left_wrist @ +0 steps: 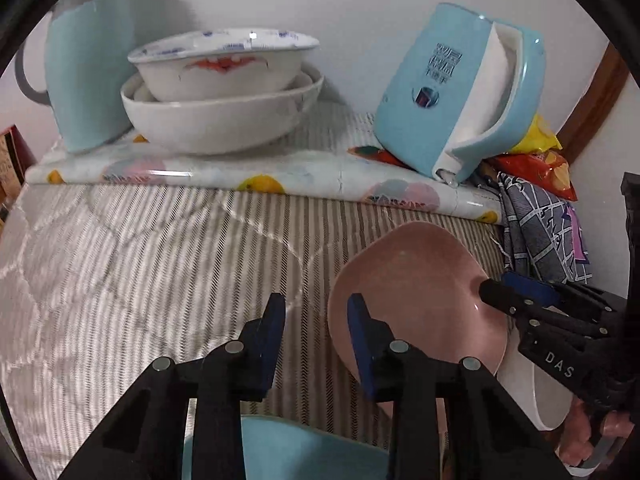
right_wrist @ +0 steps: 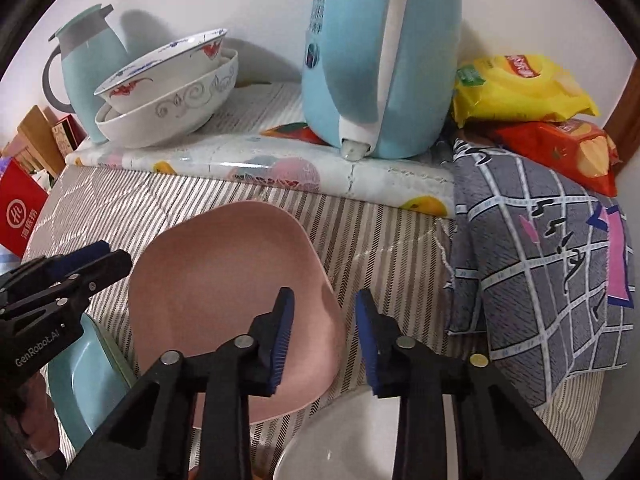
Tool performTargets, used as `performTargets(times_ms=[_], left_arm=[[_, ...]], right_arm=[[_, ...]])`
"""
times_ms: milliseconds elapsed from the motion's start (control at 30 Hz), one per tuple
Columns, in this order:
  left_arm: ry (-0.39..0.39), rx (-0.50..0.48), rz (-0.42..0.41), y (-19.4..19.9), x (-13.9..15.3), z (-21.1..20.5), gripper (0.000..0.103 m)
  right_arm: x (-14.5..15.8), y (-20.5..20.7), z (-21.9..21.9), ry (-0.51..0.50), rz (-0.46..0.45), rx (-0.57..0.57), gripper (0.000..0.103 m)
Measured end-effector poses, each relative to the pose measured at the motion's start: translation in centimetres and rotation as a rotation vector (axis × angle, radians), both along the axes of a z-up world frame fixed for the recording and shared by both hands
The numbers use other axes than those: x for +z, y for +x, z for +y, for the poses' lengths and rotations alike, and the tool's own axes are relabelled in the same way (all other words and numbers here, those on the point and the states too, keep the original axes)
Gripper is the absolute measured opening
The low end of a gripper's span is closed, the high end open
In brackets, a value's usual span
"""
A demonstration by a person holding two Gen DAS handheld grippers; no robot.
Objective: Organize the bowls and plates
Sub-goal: 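Close both grippers on the rim of the pink plate, then carry the pink plate onto the blue plate stack and open both grippers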
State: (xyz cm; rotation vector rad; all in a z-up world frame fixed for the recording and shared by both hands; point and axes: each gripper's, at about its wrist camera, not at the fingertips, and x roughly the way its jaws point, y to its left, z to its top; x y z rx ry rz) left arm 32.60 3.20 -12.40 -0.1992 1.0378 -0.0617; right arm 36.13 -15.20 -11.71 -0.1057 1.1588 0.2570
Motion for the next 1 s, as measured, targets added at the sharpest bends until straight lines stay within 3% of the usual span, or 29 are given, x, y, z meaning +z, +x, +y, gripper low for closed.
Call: performTargets(times_ms=[267, 600, 1000], left_arm=[[-0.006, -0.019, 0.015, 0.9, -0.9, -0.5, 0.030], [-0.016, -0.031, 0.039, 1.8, -2.6, -1.2, 0.009], [-0.038, -0.010, -0.017, 1.0, -0.3, 0.1, 0.007]], right_arm=[[-1.4, 0.5, 0.2, -0.021, 0.023, 0.005, 0.021], [-2.7, 1.8, 0.9, -0.040, 0.068, 0.018, 0.013], [-0.2, 1.3, 0.8, -0.001, -0.013, 0.024, 0.011]])
